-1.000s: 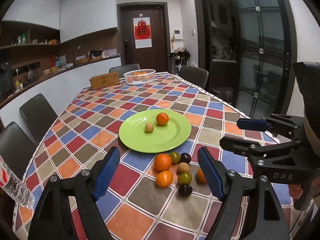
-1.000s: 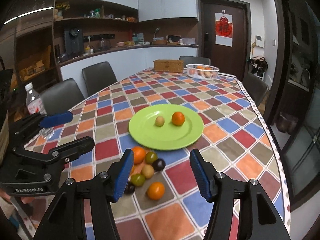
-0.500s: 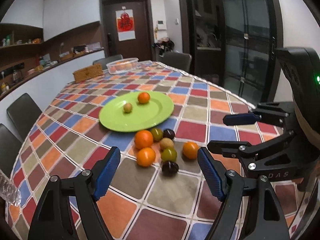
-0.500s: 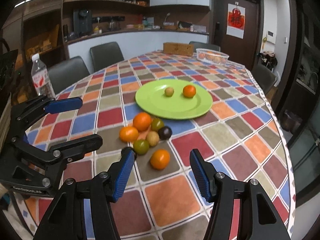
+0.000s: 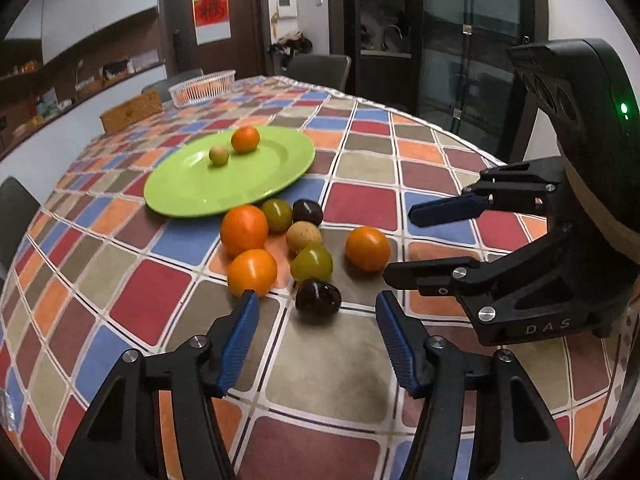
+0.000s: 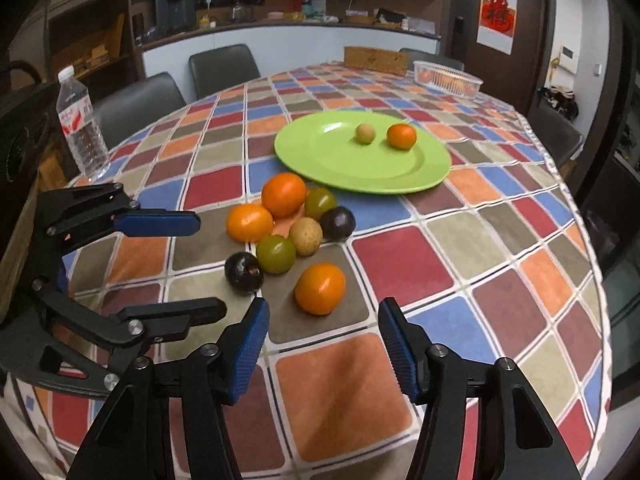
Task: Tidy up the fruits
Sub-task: 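Move both open tools back from the plate to the fruit cluster, then grasp the dark plum with the left tool while the right tool grasps a tangerine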
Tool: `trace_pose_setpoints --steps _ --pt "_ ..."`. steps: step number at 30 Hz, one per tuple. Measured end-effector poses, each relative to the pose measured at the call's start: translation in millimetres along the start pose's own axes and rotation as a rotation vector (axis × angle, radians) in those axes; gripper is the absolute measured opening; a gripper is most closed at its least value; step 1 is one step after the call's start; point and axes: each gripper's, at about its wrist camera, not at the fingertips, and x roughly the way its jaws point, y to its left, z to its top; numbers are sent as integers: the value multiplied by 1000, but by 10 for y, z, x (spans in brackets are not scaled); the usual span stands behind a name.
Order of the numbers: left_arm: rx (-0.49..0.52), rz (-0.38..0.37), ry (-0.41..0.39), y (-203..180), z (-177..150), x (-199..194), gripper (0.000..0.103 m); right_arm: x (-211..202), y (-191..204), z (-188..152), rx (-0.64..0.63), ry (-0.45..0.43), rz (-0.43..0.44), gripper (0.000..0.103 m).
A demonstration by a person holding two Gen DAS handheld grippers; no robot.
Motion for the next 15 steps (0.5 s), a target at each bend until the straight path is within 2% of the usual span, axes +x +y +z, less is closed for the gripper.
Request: trace_pose_setpoints --steps 3,8,10,15 --pt "-25 -23 23 43 8 91 54 116 -30 5 15 30 28 48" --pt "-60 -72 68 84 37 233 46 200 -50 33 4 39 45 45" --pt "-70 -81 81 98 48 276 45 230 -60 50 0 46 56 39" --pt "-72 -80 102 111 68 339 32 310 -81 85 3 58 74 39"
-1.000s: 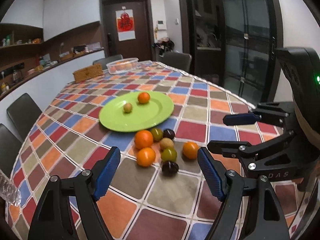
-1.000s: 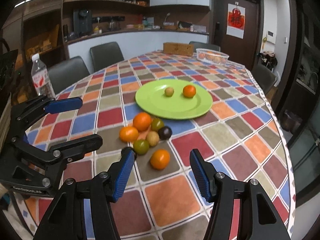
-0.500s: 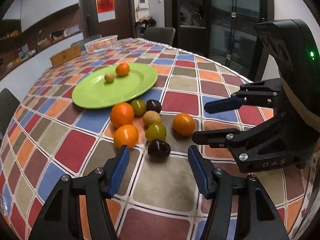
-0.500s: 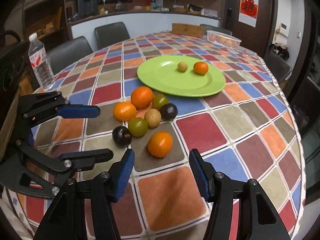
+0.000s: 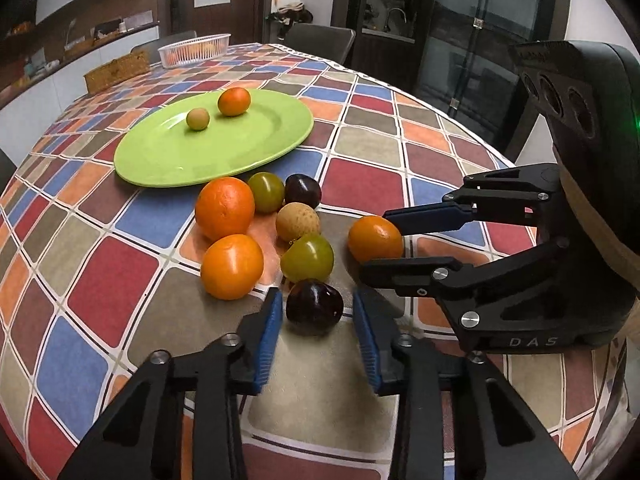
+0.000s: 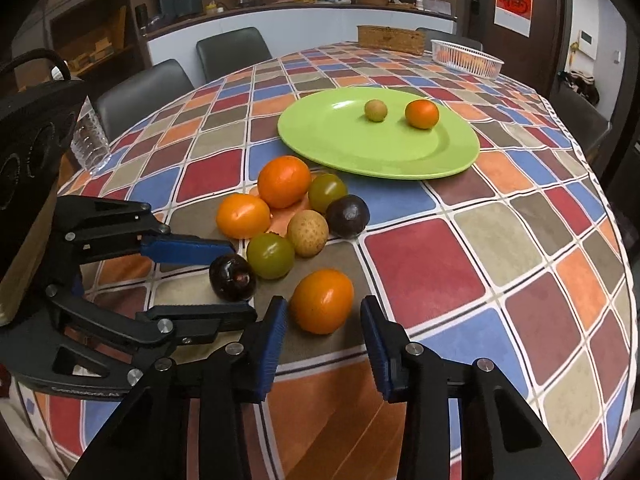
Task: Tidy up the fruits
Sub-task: 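Grasp the dark plum with the left tool while the right tool grasps a tangerine, then lower the plum onto the green plate with the left tool while the right tool releases the tangerine there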
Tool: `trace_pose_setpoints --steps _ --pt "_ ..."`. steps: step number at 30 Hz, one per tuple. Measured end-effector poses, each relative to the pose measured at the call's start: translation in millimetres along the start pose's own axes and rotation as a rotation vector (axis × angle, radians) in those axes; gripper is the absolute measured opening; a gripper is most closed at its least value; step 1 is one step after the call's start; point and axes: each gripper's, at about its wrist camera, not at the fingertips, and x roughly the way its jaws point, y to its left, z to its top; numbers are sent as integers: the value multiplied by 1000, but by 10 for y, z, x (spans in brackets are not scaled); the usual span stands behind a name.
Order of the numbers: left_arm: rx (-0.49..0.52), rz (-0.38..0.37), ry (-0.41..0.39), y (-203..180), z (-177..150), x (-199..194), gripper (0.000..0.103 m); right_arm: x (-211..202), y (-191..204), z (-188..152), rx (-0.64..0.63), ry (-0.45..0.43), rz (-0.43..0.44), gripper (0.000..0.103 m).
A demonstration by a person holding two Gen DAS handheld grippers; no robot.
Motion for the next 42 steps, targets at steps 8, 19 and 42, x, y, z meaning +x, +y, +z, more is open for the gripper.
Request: trace_pose_setpoints --steps 8,19,42 --pt "-23 2 0 17 -8 -11 27 46 -27 11 22 6 16 34" --pt "-28 17 -44 -23 -7 -206 27 -83 26 14 32 -23 -2 33" --pt "-37 110 -239 -39 267 -902 27 -768 156 264 71 -223 -60 33"
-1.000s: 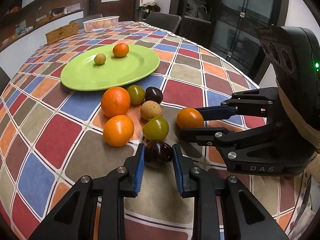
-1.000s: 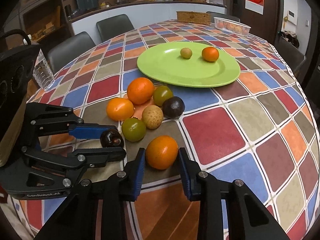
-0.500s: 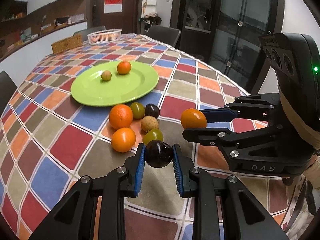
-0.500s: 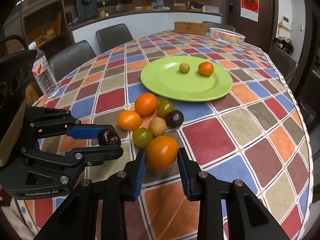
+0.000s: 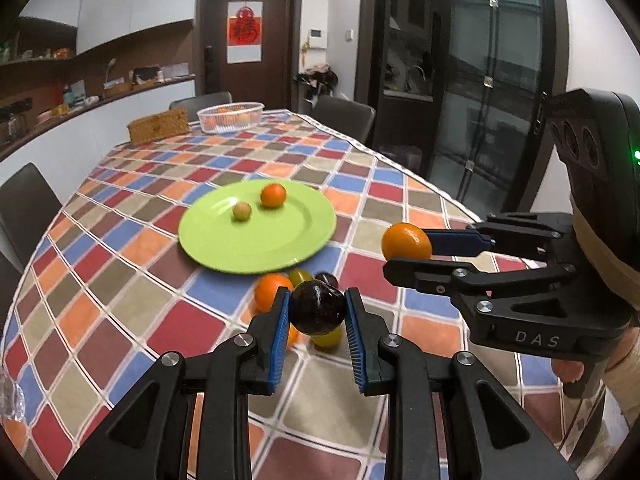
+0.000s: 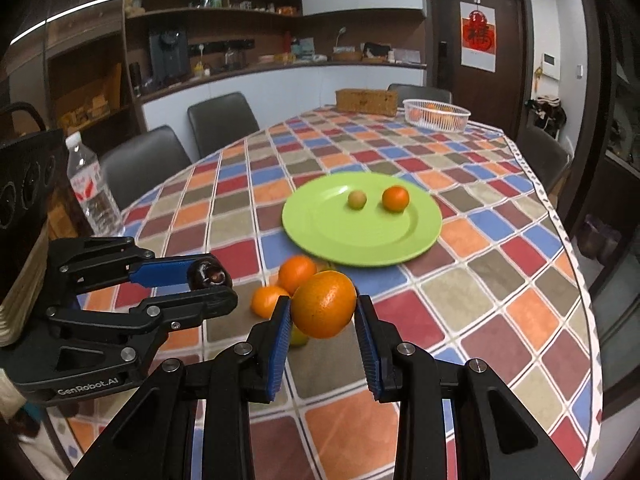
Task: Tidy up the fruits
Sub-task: 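Lower the plum onto the green plate with the left tool while the right tool releases the tangerine there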
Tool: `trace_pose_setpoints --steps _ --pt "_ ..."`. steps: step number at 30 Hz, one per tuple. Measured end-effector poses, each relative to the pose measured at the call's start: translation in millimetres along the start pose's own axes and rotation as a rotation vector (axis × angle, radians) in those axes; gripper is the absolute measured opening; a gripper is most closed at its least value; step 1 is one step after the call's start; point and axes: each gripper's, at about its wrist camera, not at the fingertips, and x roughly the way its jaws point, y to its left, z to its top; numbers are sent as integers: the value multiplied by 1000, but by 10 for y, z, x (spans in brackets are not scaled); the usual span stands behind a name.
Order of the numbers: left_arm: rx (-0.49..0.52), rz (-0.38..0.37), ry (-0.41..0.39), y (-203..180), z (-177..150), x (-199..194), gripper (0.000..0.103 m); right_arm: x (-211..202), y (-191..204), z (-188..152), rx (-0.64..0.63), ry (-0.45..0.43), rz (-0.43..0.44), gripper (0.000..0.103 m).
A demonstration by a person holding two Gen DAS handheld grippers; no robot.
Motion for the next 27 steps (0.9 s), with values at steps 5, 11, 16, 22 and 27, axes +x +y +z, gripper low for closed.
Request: trace_pose_setpoints --steps 5,11,16,22,27 --pt "-21 18 -19 108 188 49 27 7 -15 147 16 -33 -6 33" --pt "-39 36 -45 259 461 121 27 74 -55 419 20 -61 -14 33" --pt "-58 49 -43 397 631 242 27 171 -109 648 17 -66 -24 33" --pt "-78 56 -7 546 782 488 27 420 -235 850 36 -31 -31 33" --pt "-124 44 42 717 879 740 27 690 -364 945 66 25 -38 33"
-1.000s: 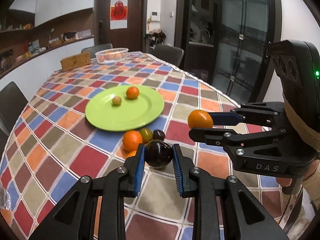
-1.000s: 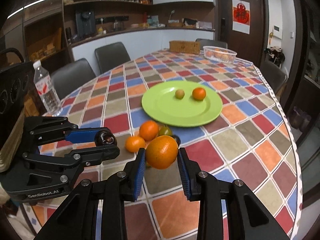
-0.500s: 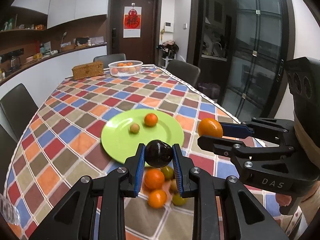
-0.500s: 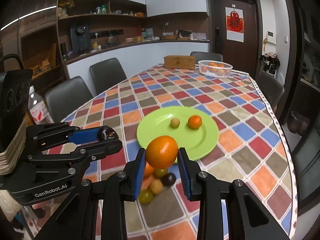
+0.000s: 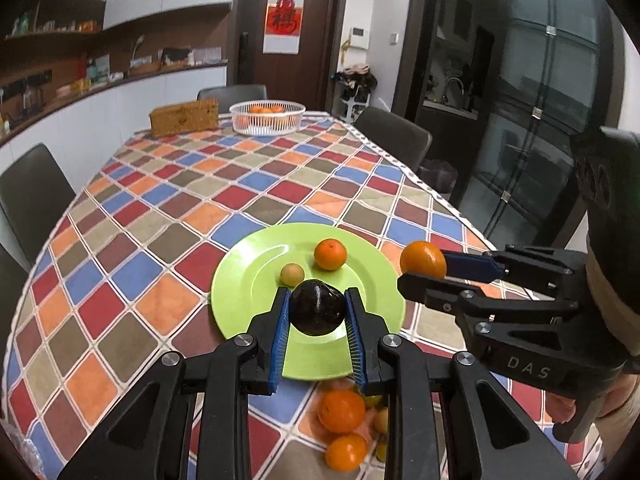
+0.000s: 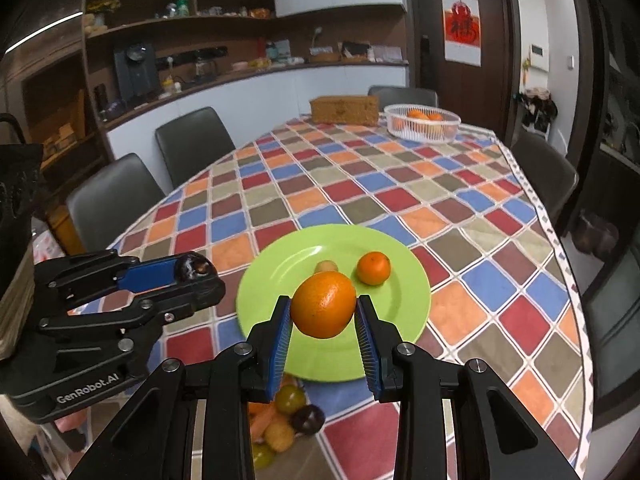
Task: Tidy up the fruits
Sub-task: 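Lower the plum onto the green plate with the left tool while the right tool releases the tangerine there, then move both open tools back from the plate to the remaining fruits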
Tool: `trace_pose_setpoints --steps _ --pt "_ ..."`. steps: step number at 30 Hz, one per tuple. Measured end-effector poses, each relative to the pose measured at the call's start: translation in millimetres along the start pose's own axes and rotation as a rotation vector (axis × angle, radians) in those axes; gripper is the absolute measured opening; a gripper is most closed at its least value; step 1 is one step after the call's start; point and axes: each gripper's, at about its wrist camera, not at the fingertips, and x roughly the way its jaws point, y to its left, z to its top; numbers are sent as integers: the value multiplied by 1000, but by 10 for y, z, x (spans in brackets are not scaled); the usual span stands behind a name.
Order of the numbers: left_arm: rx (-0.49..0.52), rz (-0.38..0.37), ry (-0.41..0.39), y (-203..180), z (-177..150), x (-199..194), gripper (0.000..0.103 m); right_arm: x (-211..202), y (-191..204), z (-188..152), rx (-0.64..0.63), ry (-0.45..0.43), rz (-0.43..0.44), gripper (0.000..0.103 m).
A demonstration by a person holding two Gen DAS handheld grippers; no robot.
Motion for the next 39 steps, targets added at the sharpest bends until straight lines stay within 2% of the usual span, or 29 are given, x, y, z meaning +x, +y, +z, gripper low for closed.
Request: trace_pose_setpoints --steps 12,21,27,30,34,39 --pt "-72 19 126 280 106 674 27 719 -270 114 62 136 -17 33" --pt "-113 16 194 395 88 1027 27 1038 -373 91 106 185 -4 33" --pt "-110 44 193 410 107 1079 28 1118 -401 75 112 201 -8 33" --pt "-106 56 178 411 131 1028 35 1099 -414 85 120 191 -22 34" --pt "-63 82 155 344 156 889 36 990 -422 102 127 161 -38 42" --pt "-41 87 117 249 143 643 41 762 -381 93 117 124 -51 42"
